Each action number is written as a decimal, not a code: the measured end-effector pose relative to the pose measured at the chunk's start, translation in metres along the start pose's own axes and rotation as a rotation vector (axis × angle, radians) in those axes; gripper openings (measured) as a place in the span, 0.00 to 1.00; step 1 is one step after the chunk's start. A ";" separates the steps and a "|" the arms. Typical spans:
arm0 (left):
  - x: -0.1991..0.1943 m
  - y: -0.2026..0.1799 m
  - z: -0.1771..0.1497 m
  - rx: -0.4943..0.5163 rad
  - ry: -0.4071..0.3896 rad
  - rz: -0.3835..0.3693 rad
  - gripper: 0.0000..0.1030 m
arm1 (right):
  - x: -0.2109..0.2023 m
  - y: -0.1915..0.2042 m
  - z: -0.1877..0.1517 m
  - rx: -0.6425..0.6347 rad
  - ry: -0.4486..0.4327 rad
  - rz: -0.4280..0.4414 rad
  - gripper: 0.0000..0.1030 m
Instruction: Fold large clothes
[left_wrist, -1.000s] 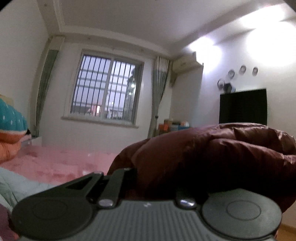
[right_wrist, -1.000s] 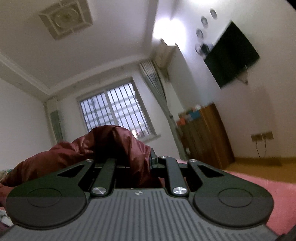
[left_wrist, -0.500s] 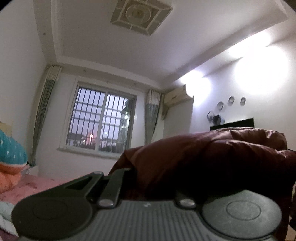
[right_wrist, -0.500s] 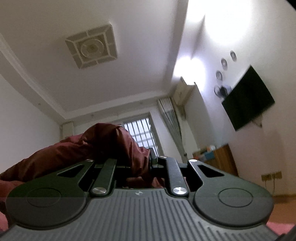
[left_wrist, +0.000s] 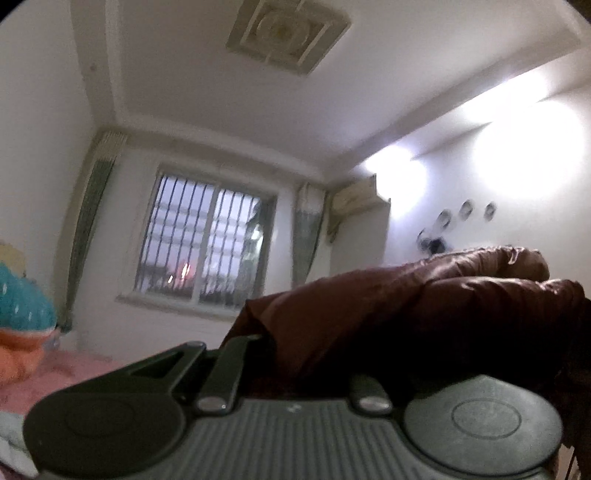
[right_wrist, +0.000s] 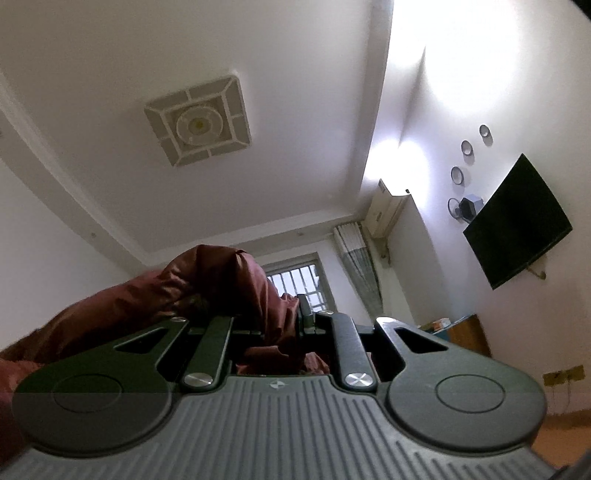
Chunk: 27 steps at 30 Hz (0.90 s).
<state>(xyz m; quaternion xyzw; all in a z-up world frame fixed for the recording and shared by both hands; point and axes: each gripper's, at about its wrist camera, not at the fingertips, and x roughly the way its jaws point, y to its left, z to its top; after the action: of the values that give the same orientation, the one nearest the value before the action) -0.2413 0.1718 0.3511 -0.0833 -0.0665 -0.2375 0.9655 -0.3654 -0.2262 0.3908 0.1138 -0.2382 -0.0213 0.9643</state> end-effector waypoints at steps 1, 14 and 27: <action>0.013 0.007 -0.006 -0.008 0.027 0.017 0.05 | 0.017 -0.005 -0.009 -0.017 0.022 -0.011 0.17; 0.215 0.099 -0.138 0.036 0.277 0.227 0.05 | 0.172 -0.058 -0.212 -0.098 0.386 -0.113 0.17; 0.299 0.169 -0.286 0.041 0.531 0.370 0.07 | 0.185 -0.077 -0.442 -0.148 0.742 -0.175 0.45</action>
<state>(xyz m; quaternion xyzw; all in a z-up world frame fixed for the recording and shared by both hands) 0.1261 0.1304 0.1004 -0.0095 0.1991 -0.0700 0.9774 0.0042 -0.2261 0.0770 0.0640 0.1396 -0.0780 0.9850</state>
